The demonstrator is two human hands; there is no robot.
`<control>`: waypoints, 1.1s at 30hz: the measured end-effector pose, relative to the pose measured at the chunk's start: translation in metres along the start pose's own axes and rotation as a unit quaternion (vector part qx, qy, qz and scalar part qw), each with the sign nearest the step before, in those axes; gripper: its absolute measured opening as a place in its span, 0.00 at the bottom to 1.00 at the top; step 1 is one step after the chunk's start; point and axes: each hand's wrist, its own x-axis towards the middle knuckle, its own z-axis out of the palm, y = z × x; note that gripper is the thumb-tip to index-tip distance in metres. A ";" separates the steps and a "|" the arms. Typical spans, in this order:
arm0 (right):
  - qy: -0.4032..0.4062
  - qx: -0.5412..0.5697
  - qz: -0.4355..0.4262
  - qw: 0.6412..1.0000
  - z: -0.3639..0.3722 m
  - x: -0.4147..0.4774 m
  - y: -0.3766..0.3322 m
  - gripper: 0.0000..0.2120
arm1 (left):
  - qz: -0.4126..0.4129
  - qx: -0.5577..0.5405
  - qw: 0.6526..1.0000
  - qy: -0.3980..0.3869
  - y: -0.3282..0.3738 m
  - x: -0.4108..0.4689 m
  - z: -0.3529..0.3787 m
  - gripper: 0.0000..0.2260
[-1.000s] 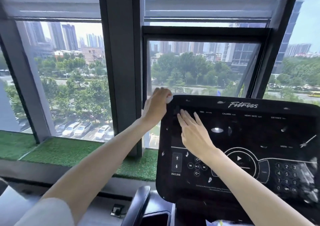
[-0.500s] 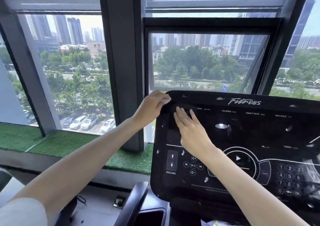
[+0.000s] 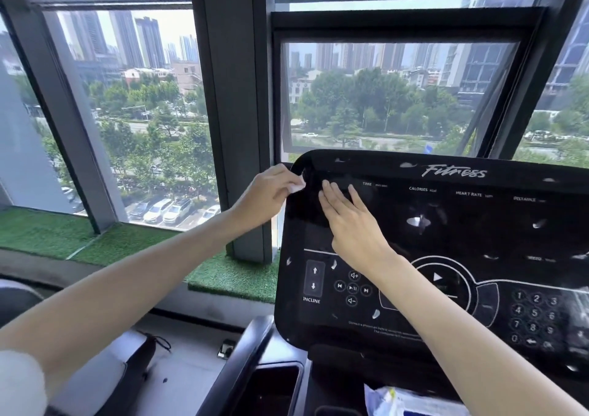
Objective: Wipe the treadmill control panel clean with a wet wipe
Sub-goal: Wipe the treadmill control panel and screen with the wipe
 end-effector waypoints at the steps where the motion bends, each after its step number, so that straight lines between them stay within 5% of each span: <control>1: 0.001 -0.001 -0.004 1.000 -0.001 -0.001 0.000 0.36 | 0.006 0.000 1.000 -0.010 0.002 -0.003 0.002 0.10; 5: -0.005 0.002 -0.015 1.000 -0.003 -0.002 0.002 0.35 | 0.089 0.015 0.980 -0.179 0.010 -0.031 0.014 0.11; 9: 0.005 0.002 -0.003 1.000 0.001 -0.003 -0.003 0.35 | -0.013 -0.023 1.000 0.000 0.008 -0.012 0.008 0.08; 13: 0.006 0.010 -0.001 1.000 0.004 -0.002 -0.004 0.34 | 0.092 0.026 0.976 -0.197 0.014 -0.036 0.021 0.12; 17: 0.007 0.004 0.014 1.000 0.005 -0.003 -0.008 0.35 | -0.015 -0.030 0.999 -0.006 0.006 -0.011 0.006 0.09; 22: 0.006 -0.003 0.008 1.000 0.003 -0.003 -0.006 0.36 | 0.086 -0.023 0.972 -0.216 0.011 -0.043 0.019 0.11; 26: -0.010 -0.001 0.021 1.000 0.005 -0.003 -0.008 0.36 | 0.003 -0.058 0.998 -0.027 0.004 -0.022 0.014 0.09; 30: -0.034 -0.001 0.013 0.999 -0.003 -0.002 -0.004 0.37 | 0.101 -0.007 0.981 -0.163 0.012 -0.052 0.024 0.10; 33: -0.010 -0.006 0.017 1.000 -0.004 -0.013 -0.006 0.38 | 0.032 -0.039 0.996 -0.080 0.011 -0.034 0.014 0.09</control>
